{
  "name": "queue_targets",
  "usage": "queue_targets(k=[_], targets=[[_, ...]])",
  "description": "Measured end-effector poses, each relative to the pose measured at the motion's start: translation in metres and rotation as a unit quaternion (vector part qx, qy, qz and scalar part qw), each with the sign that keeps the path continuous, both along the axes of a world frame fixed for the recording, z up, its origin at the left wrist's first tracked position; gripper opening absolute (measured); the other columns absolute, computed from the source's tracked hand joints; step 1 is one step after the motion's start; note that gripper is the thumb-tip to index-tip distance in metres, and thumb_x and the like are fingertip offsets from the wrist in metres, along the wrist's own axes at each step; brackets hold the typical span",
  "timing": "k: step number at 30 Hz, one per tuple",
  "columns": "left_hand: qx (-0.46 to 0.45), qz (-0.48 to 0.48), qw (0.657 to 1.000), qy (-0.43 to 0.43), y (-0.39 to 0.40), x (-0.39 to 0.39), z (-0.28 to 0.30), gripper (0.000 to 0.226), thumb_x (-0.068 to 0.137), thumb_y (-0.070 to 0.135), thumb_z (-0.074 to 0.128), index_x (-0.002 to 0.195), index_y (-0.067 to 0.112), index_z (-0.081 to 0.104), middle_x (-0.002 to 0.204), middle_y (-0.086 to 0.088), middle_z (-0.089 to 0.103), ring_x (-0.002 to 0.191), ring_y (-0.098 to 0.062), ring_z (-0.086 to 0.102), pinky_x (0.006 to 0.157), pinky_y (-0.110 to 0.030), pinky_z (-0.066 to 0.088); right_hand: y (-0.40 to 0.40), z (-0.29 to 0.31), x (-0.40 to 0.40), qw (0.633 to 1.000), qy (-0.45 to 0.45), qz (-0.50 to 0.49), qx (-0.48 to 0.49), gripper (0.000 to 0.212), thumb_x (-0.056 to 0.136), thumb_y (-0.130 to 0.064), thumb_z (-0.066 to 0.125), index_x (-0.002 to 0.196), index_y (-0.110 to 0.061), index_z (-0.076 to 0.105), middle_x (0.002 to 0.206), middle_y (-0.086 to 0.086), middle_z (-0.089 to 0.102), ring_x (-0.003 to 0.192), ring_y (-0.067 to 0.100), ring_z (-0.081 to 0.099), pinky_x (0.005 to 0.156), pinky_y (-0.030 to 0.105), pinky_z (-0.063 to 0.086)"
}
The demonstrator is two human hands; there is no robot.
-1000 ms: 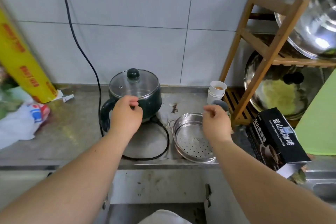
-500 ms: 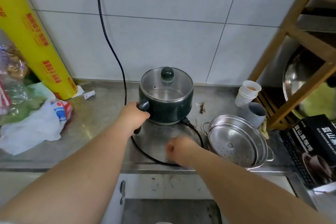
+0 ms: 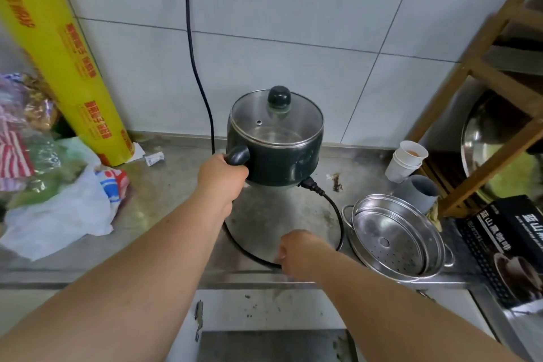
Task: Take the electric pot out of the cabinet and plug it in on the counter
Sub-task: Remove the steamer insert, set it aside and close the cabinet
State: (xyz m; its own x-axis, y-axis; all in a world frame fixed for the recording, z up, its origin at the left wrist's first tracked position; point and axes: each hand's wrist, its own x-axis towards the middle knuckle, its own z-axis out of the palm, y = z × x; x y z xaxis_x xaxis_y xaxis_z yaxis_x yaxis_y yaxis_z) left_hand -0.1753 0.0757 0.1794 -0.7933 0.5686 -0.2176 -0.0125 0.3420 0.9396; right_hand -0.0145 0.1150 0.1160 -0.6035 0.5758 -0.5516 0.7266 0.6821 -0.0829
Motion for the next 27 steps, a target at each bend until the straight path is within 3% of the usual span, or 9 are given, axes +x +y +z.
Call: queue_targets(k=[4,8,10,14,19,21,23,25,27], targets=[[0.024,-0.003,0.999,0.021,-0.014,-0.003,0.033,0.016,0.074,0.008,0.059,0.075,0.023,0.054,0.069,-0.003,0.058,0.060,-0.016,0.052,0.047,-0.025,0.031,-0.001,0.019,-0.009,0.999,0.007,-0.032,0.005,0.022,0.088,-0.012,0.048,0.103,-0.005,0.063,0.107,0.014,0.065,0.092,0.029,0.064,0.073,0.030,0.049],[0.041,0.004,0.999,0.029,-0.027,-0.001,0.053,0.014,0.074,0.008,0.057,0.084,0.019,0.056,0.072,-0.005,0.057,0.064,-0.019,0.052,0.049,-0.026,0.032,-0.002,0.032,-0.006,0.978,-0.013,-0.165,-0.128,0.033,0.095,-0.017,0.041,0.069,-0.001,0.051,0.074,0.014,0.064,0.038,0.018,0.061,0.038,0.019,0.047],[0.036,0.011,0.999,0.034,-0.033,-0.002,0.061,0.015,0.075,0.009,0.059,0.082,0.020,0.052,0.075,-0.005,0.057,0.066,-0.019,0.052,0.049,-0.026,0.032,0.000,0.039,-0.003,0.963,0.019,-0.229,-0.138,0.029,0.091,-0.017,0.047,0.064,-0.008,0.049,0.080,0.015,0.069,0.055,0.021,0.069,0.047,0.024,0.052],[0.040,0.031,0.998,0.032,-0.043,-0.006,0.073,0.018,0.075,0.008,0.060,0.089,0.017,0.052,0.073,-0.004,0.054,0.065,-0.017,0.050,0.047,-0.026,0.032,0.002,0.051,-0.001,0.983,0.046,-0.174,-0.044,0.033,0.086,-0.024,0.054,0.058,-0.013,0.040,0.116,0.016,0.065,0.108,0.031,0.061,0.085,0.038,0.049],[0.048,0.087,0.995,0.017,-0.052,-0.014,0.086,0.024,0.077,0.007,0.060,0.098,0.016,0.051,0.073,-0.004,0.051,0.064,-0.017,0.047,0.047,-0.026,0.030,0.020,0.052,-0.005,0.965,0.097,-0.234,-0.065,0.034,0.088,-0.023,0.052,0.060,-0.010,0.039,0.127,0.017,0.058,0.118,0.031,0.053,0.097,0.038,0.044],[0.047,0.111,0.993,0.015,-0.054,-0.018,0.088,0.025,0.077,0.007,0.060,0.098,0.017,0.051,0.073,-0.004,0.050,0.063,-0.017,0.046,0.046,-0.025,0.030,0.038,0.048,0.001,0.902,0.223,-0.347,-0.128,0.012,0.088,-0.019,0.053,0.079,-0.012,0.056,0.131,0.019,0.055,0.118,0.033,0.053,0.094,0.041,0.048],[0.047,0.134,0.990,0.026,-0.057,-0.021,0.086,0.024,0.077,0.006,0.059,0.097,0.018,0.052,0.072,-0.005,0.050,0.062,-0.017,0.045,0.046,-0.024,0.028,0.060,0.043,0.007,0.775,0.371,-0.460,-0.221,0.031,0.088,-0.012,0.052,0.117,-0.002,0.053,0.134,0.021,0.050,0.118,0.036,0.052,0.088,0.045,0.050],[0.044,0.156,0.986,0.038,-0.056,-0.019,0.080,0.023,0.076,0.006,0.058,0.095,0.018,0.053,0.071,-0.005,0.051,0.062,-0.017,0.046,0.047,-0.025,0.029,0.080,0.040,0.011,0.648,0.479,-0.513,-0.295,0.040,0.088,-0.006,0.049,0.127,0.001,0.045,0.134,0.023,0.049,0.117,0.036,0.054,0.086,0.043,0.051],[0.029,0.178,0.982,0.048,-0.054,-0.014,0.071,0.021,0.075,0.007,0.059,0.092,0.018,0.053,0.070,-0.006,0.051,0.061,-0.018,0.046,0.047,-0.027,0.029,0.093,0.042,0.011,0.553,0.546,-0.532,-0.336,0.039,0.089,-0.002,0.044,0.128,0.003,0.043,0.136,0.024,0.048,0.120,0.035,0.053,0.093,0.040,0.050]])
